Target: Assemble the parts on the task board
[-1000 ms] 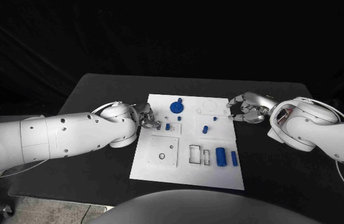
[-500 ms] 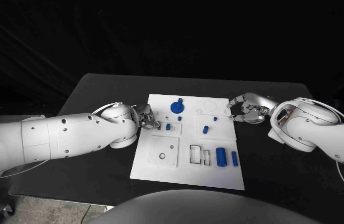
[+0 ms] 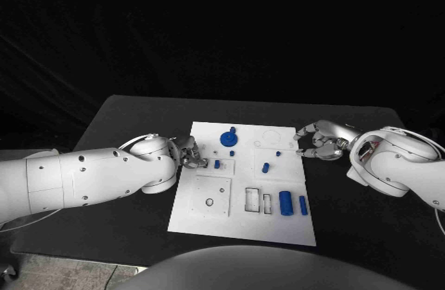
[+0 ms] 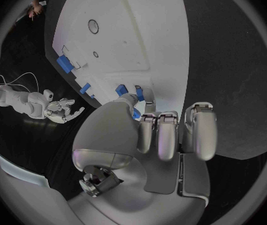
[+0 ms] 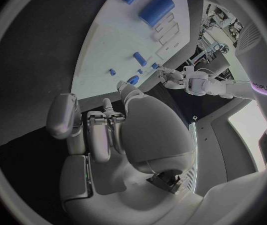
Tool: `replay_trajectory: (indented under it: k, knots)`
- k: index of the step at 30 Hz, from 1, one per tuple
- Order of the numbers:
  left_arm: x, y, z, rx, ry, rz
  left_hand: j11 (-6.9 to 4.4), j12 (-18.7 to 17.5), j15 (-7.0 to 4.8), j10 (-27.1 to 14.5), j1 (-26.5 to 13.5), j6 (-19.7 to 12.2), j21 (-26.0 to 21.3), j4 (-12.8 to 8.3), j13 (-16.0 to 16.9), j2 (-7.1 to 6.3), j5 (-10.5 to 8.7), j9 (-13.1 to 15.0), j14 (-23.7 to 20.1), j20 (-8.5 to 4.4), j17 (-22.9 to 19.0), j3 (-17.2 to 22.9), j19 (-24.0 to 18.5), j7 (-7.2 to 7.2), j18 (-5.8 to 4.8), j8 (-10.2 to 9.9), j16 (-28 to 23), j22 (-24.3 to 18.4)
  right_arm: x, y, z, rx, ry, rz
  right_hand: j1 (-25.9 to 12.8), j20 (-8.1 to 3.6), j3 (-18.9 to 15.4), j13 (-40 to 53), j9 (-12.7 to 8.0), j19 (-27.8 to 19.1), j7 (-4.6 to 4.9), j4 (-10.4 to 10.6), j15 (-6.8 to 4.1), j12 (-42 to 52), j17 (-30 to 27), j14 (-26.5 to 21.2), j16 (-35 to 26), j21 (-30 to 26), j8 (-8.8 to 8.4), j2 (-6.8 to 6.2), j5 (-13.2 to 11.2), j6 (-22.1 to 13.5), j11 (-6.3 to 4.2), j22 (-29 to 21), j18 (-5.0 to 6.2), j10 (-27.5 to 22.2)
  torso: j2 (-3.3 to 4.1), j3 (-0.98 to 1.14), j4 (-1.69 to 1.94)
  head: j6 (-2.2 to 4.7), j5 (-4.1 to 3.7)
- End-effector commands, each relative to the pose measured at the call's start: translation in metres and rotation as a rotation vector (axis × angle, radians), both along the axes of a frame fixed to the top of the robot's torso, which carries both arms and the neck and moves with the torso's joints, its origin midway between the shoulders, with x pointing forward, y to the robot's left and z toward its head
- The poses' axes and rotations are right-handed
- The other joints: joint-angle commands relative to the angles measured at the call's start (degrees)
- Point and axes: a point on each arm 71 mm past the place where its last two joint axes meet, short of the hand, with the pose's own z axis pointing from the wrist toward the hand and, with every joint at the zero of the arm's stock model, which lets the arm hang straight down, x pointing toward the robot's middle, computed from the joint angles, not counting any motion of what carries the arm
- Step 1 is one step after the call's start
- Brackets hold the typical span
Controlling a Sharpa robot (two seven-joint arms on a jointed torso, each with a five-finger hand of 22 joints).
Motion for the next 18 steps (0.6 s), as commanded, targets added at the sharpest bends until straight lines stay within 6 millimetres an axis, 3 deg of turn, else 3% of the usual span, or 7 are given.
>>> replay_trajectory:
  k: [1, 18]
  knots:
    - [-0.0033, -0.0025, -0.0022, -0.002, 0.012, -0.021, 0.35, 0.1, 0.23, 6.0, -0.5, 0.3, -0.3, 0.0, 15.1, -0.03, -0.23, 0.1, 6.1, -0.06, 15.1, 0.4, -0.4, -0.10, 0.50, -0.3, 0.1, 9.9, -0.0004, -0.0005, -0.0010, -0.006, 0.005, -0.002, 0.6, 0.01, 0.1, 15.1, -0.1, -0.2, 0.07, -0.2, 0.29, 0.2, 14.3, 5.2, -0.2, -0.3, -0.29, 0.11, 0.2, 0.4, 0.34, 7.9, 0.54, 6.1, -0.01, 0.00, 0.00, 0.01, -0.03]
    - [-0.0056, -0.0049, -0.0008, -0.018, 0.007, -0.036, 0.26, 0.1, 0.22, 6.0, 0.1, 0.5, -0.4, -0.6, 15.1, -0.98, -0.40, 0.2, 6.1, -0.03, 15.1, 0.8, -0.4, -0.30, 0.50, -0.2, 0.1, 10.0, -0.0012, -0.0015, -0.0025, -0.009, 0.011, -0.004, 0.7, 0.01, 0.1, 15.1, -0.1, -0.3, 0.08, -0.3, 0.29, 0.2, 14.3, 5.1, -0.2, -0.4, -0.30, 0.09, 0.3, 0.4, 0.35, 7.9, 0.57, 6.1, 0.01, 0.01, -0.02, 0.01, -0.01]
